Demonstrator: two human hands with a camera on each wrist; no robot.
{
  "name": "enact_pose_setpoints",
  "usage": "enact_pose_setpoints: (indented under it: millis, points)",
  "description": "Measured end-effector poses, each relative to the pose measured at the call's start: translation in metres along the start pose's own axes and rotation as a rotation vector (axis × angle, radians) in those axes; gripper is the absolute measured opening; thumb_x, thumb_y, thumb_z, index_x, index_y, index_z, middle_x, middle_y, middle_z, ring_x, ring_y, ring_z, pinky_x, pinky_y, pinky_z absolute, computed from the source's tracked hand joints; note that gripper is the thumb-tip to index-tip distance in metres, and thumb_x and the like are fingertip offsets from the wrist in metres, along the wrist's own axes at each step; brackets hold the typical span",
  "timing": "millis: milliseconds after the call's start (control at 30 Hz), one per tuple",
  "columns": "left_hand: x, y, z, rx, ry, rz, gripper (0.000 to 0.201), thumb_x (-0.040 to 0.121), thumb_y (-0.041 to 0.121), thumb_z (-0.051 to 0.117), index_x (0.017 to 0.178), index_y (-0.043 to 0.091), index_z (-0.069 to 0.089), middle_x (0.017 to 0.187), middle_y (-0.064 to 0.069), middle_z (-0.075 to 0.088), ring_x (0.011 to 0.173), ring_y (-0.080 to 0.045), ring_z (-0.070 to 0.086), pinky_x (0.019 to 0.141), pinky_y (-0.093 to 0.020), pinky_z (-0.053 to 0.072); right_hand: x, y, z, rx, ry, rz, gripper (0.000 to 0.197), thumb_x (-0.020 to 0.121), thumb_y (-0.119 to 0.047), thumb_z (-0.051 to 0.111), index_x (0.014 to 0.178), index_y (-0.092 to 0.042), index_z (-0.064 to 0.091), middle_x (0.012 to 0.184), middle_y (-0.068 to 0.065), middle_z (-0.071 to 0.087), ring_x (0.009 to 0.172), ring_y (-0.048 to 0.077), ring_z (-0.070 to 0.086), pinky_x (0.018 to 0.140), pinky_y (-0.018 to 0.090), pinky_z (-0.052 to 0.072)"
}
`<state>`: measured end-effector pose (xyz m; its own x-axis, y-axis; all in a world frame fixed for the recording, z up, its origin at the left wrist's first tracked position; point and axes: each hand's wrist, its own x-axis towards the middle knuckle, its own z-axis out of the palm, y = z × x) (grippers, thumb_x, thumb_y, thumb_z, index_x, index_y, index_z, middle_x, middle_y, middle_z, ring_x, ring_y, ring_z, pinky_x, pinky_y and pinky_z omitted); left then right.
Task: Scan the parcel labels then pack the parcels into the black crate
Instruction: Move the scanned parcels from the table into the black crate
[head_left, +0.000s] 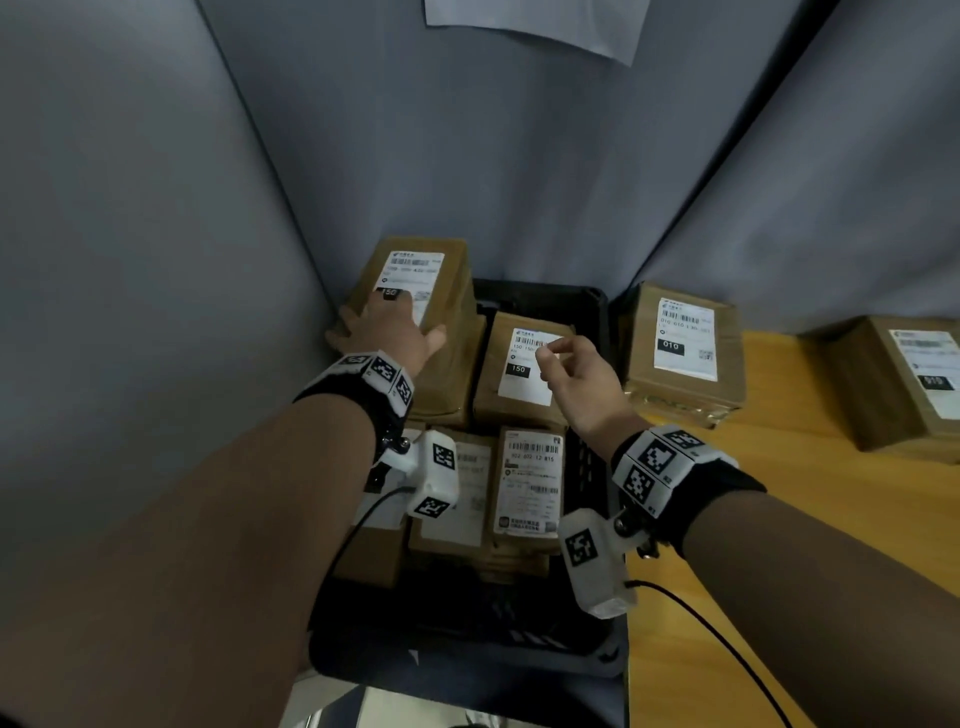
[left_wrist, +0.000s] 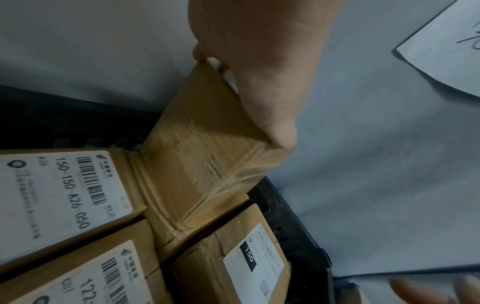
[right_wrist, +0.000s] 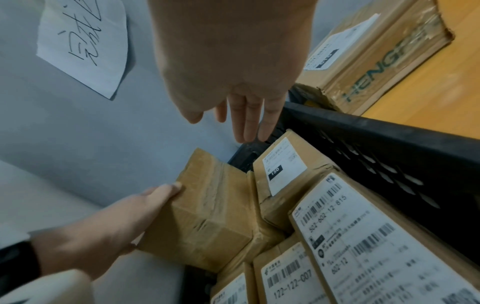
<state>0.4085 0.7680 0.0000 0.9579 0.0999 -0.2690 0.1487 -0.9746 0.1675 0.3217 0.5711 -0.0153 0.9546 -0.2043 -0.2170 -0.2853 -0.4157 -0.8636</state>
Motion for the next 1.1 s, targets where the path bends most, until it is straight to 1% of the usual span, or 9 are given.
enact_pose_setpoints:
  millis: [100,233,333,467,600,767,900,967,1100]
  points:
    - [0.003,-0.006,0.001,0.086,0.029,0.031,0.064,0.091,0.060,0.038,0.142,0.022,0.034,0.149,-0.012,0.033,0.138,-0.042,0.024,0.113,-0.061,0.012,0.000,0.004,-0.003,-0.025,0.014,0.024,0.041,0.098,-0.041,0.048,0.127,-0.012,0.050,0.105,0.003,0.063,0.101,0.018,0.060,0.084,0.028,0.043]
    - [-0.005,0.004,-0.001,0.134,0.152,0.156,0.056,0.094,0.051,0.040,0.135,0.014,0.044,0.142,-0.017,0.040,0.132,-0.037,0.032,0.111,-0.055,0.023,0.001,0.006,-0.014,-0.028,0.034,0.029,0.038,0.099,-0.039,0.047,0.125,-0.011,0.051,0.106,0.002,0.061,0.103,0.019,0.060,0.092,0.033,0.047]
    - [-0.019,0.021,0.002,0.149,0.212,0.310,0.051,0.094,0.044,0.045,0.131,0.009,0.047,0.138,-0.018,0.045,0.131,-0.036,0.035,0.110,-0.049,0.029,0.001,0.011,-0.028,-0.009,0.054,0.029,0.031,0.099,-0.035,0.049,0.119,-0.012,0.054,0.106,0.004,0.063,0.100,0.019,0.060,0.086,0.031,0.047]
    - [-0.044,0.058,0.016,0.074,0.185,0.504,0.053,0.092,0.038,0.049,0.138,0.012,0.043,0.142,-0.012,0.041,0.136,-0.031,0.028,0.113,-0.043,0.026,-0.003,0.028,-0.059,-0.034,0.074,0.034,0.023,0.097,-0.025,0.054,0.115,-0.011,0.057,0.097,0.001,0.061,0.091,0.018,0.057,0.077,0.027,0.042]
    - [-0.064,0.106,0.034,0.016,0.087,0.578,0.051,0.093,0.036,0.051,0.138,0.013,0.045,0.141,-0.010,0.042,0.135,-0.029,0.028,0.111,-0.039,0.028,-0.006,0.059,-0.105,-0.112,0.094,0.078,0.022,0.095,-0.015,0.055,0.115,-0.007,0.059,0.094,-0.002,0.060,0.092,0.020,0.058,0.075,0.026,0.041]
    - [-0.077,0.164,0.061,-0.188,-0.128,0.469,0.052,0.095,0.034,0.051,0.142,0.014,0.040,0.146,-0.010,0.039,0.137,-0.030,0.031,0.113,-0.037,0.027,-0.005,0.102,-0.163,-0.179,0.178,0.167,0.028,0.095,-0.016,0.054,0.121,-0.005,0.058,0.104,0.004,0.059,0.091,0.020,0.054,0.075,0.025,0.039]
    - [-0.076,0.211,0.087,-0.289,-0.262,0.366,0.046,0.097,0.033,0.048,0.137,0.010,0.045,0.137,-0.014,0.045,0.128,-0.030,0.043,0.107,-0.039,0.036,0.007,0.136,-0.193,-0.153,0.135,0.300,0.043,0.095,-0.034,0.056,0.131,-0.009,0.054,0.134,0.013,0.052,0.117,0.028,0.053,0.093,0.034,0.044]
    - [-0.072,0.232,0.098,-0.308,-0.281,0.318,0.045,0.097,0.033,0.047,0.136,0.010,0.046,0.134,-0.015,0.046,0.124,-0.031,0.047,0.105,-0.039,0.038,0.015,0.146,-0.201,-0.095,0.048,0.360,0.056,0.094,-0.043,0.055,0.139,-0.011,0.047,0.145,0.012,0.044,0.127,0.030,0.047,0.104,0.040,0.040]
    - [-0.060,0.250,0.114,-0.254,-0.191,0.144,0.054,0.095,0.039,0.045,0.138,0.006,0.042,0.138,-0.018,0.043,0.128,-0.035,0.040,0.106,-0.040,0.035,0.031,0.157,-0.205,0.048,-0.085,0.405,0.072,0.093,-0.052,0.052,0.150,-0.013,0.030,0.155,0.008,0.032,0.138,0.031,0.036,0.112,0.043,0.034]
